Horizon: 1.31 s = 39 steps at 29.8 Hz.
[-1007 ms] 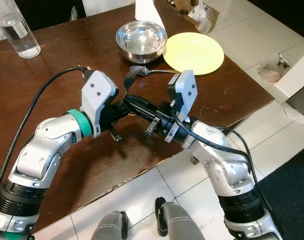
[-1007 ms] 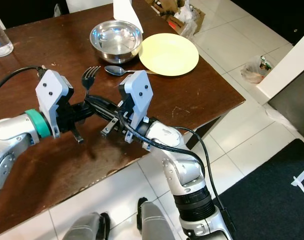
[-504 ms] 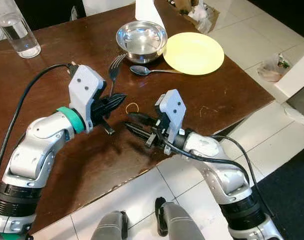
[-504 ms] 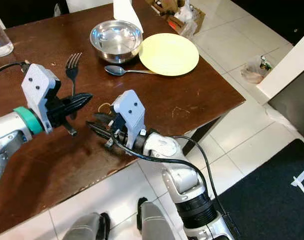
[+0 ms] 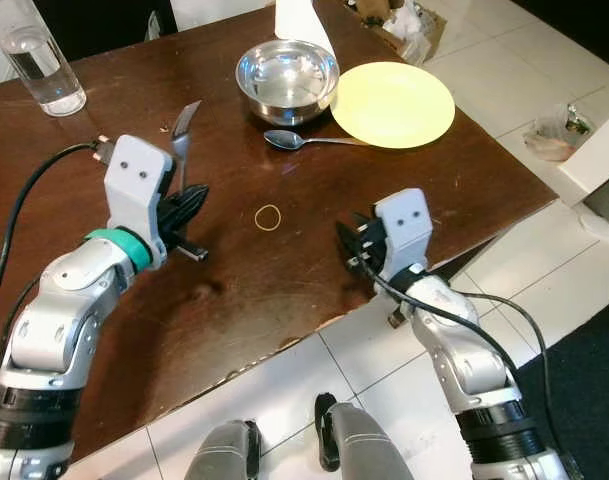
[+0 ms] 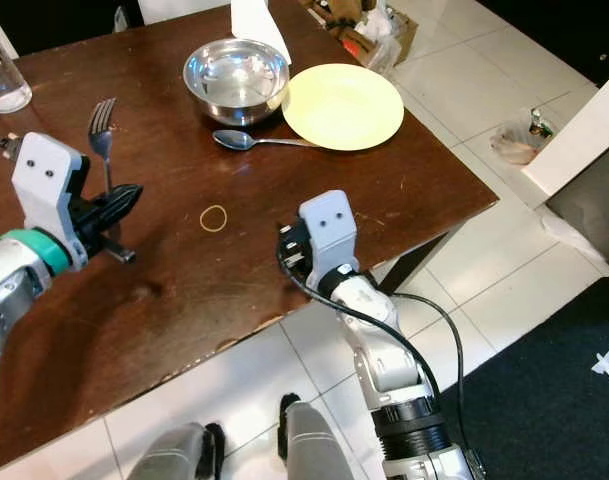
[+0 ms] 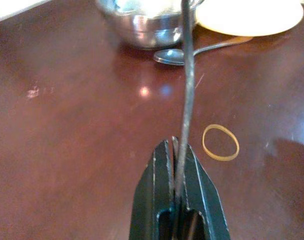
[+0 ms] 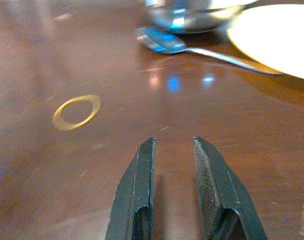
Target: Setting the table
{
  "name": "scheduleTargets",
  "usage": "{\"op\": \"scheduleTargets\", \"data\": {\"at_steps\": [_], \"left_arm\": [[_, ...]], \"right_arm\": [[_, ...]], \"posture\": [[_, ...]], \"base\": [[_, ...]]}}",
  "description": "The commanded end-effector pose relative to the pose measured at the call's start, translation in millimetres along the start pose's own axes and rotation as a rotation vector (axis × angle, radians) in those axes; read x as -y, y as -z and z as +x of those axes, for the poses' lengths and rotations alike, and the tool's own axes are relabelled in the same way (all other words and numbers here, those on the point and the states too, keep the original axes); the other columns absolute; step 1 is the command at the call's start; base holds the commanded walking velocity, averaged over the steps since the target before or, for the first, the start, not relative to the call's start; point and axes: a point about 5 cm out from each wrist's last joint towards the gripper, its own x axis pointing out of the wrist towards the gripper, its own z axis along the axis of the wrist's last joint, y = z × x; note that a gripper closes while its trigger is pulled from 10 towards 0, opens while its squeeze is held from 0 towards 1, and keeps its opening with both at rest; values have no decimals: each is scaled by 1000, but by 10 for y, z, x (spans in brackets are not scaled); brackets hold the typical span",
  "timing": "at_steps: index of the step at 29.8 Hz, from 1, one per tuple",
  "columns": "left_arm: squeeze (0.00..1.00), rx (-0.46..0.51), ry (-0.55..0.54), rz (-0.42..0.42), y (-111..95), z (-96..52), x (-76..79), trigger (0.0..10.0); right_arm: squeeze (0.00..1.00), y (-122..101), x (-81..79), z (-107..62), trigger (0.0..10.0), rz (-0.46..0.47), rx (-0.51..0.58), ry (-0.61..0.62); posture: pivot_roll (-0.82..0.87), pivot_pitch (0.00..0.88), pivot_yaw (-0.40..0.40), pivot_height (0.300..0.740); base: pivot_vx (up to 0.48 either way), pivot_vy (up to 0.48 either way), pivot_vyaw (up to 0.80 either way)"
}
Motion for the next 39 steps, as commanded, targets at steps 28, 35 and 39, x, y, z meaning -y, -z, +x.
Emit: {"op": "scheduleTargets", "data": {"at_steps": [28,35,39], "left_arm": [[0,61,-264,-16,119,110,161,10000],[0,65,-292,-17,130,129,148,10000],[0,70,-301,-20,141,133,149,10000]], "right_arm": [[0,0,233,-61,10000,61,40,230],[0,21,235,-59,10000,53,36,229],[0,36,235,-63,10000,53,32,226]], "posture": [[-109,63,35,740],[-115,66,34,740],[-113,69,33,740]], "base": [[0,0,0],[-379,0,0],[-401,0,0]]}}
